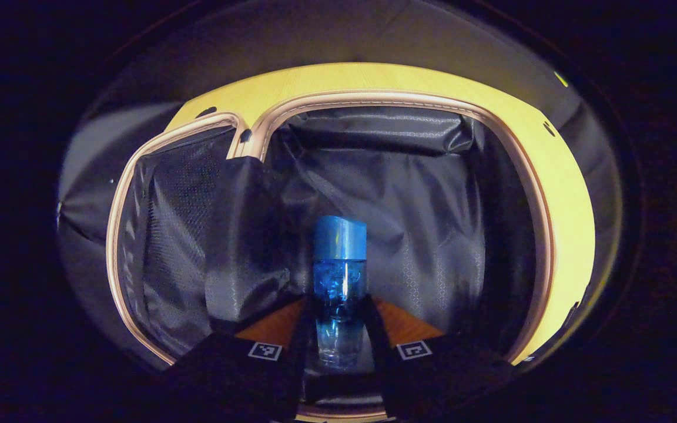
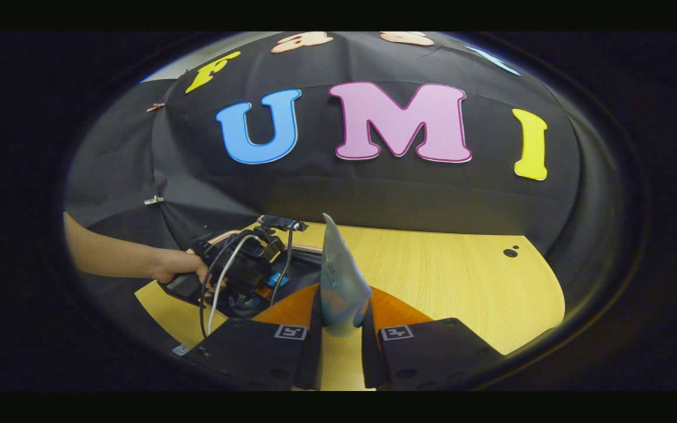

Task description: First open the suitcase, pack the skin care products into it, and then close the suitcase.

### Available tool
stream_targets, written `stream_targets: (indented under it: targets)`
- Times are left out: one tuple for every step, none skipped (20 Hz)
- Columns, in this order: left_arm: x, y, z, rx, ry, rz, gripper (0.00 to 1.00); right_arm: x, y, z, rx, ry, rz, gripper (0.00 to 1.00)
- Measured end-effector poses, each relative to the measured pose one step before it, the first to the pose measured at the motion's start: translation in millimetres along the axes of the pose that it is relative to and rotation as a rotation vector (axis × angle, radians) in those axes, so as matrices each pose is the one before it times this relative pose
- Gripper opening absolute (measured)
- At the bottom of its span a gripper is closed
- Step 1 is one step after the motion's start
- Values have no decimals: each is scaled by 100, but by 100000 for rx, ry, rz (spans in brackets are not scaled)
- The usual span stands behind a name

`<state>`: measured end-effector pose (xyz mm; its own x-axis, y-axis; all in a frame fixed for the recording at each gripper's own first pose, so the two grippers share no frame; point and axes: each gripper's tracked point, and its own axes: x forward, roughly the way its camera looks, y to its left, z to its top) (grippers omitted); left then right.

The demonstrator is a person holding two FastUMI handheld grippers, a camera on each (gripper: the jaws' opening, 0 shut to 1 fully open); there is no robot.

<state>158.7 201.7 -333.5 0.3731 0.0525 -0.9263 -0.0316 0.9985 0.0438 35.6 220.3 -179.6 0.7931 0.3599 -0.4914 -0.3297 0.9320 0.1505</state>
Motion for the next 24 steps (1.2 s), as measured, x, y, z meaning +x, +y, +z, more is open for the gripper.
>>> stream_targets:
  targets:
    - [-493, 47, 305, -1257, -3602, -303, 57, 399, 375, -3, -233, 1185, 884, 30]
    - [-842, -112, 314, -1690, -4343, -1236, 57, 402, 442, -2, 601, 1138, 1062, 30]
    - [-1196, 101, 369, -1929, -4958, -442, 58, 508, 454, -3, 1316, 1476, 1095, 30]
    - [-1558, 361, 482, -1916, -6004, -358, 61, 662, 480, 32, 1474, 1257, 978, 30]
    - [-1751, 509, 822, -1530, -7197, 236, 70, 746, 518, 140, 963, 1023, 757, 30]
    - [-1873, 1127, 1011, -1071, -7378, 2090, 72, 861, 387, -22, -596, 972, 473, 27]
    - [-2570, 1943, 726, -2315, -8860, 4872, 83, 1565, 413, -542, -2716, 3368, -149, 30]
    - [-1792, 1251, 344, -2636, -5403, 2424, 92, 1236, 452, -685, -521, 3616, 404, 30]
    - [-2265, 1256, -162, -3988, -5210, 1233, 93, 1354, 747, -813, 1238, 3402, 828, 30]
    - [-2353, 1236, -243, -4446, -3826, 1067, 91, 1582, 1096, -1236, 3228, 4732, 1480, 30]
    - [-2094, 1004, -853, -4349, -2381, -265, 91, 2911, 1519, -1848, 3986, 7307, 1287, 30]
    - [-1882, 620, -602, -2370, -489, -116, 90, 2525, 407, -1944, 1334, 8514, -1178, 30]
    - [-1569, 788, -39, -1344, -3107, 1267, 90, 1919, 170, -1410, 2849, 6592, -1495, 30]
    - [-623, 51, 103, -234, -1408, -301, 90, 1007, -383, -946, 2967, 4657, -1874, 30]
    - [-746, 108, -250, 1, -678, -47, 90, 1239, -417, -971, 4625, 6434, -3321, 30]
    - [-473, 268, -39, -61, -666, 263, 90, 1034, -146, -924, 2429, 4927, -2048, 30]
    - [-333, 185, 12, -169, -420, -183, 90, 892, -75, -700, 393, 4412, -1569, 30]
    - [-258, 83, 1, -220, -392, -5, 90, 844, -207, -716, 690, 4819, -1913, 30]
    - [-42, 102, -66, 40, -23, 346, 90, 394, -236, -572, 1535, 3641, -2329, 30]
    - [-141, 294, -76, 137, 259, 502, 90, 411, -452, 205, 2720, 669, -2201, 30]
    - [-119, 350, -73, -137, -35, 284, 90, 288, -131, 37, 2965, 1409, -1552, 23]
    - [10, 150, -59, -494, 184, 44, 90, 38, 36, 115, 2536, 1242, -843, 31]
    - [61, 423, -167, -1304, 533, 596, 90, -93, 97, -5, 2066, 1459, -703, 26]
    - [141, 415, -130, -1139, 276, 664, 90, -62, 226, 23, 1029, 267, 444, 30]
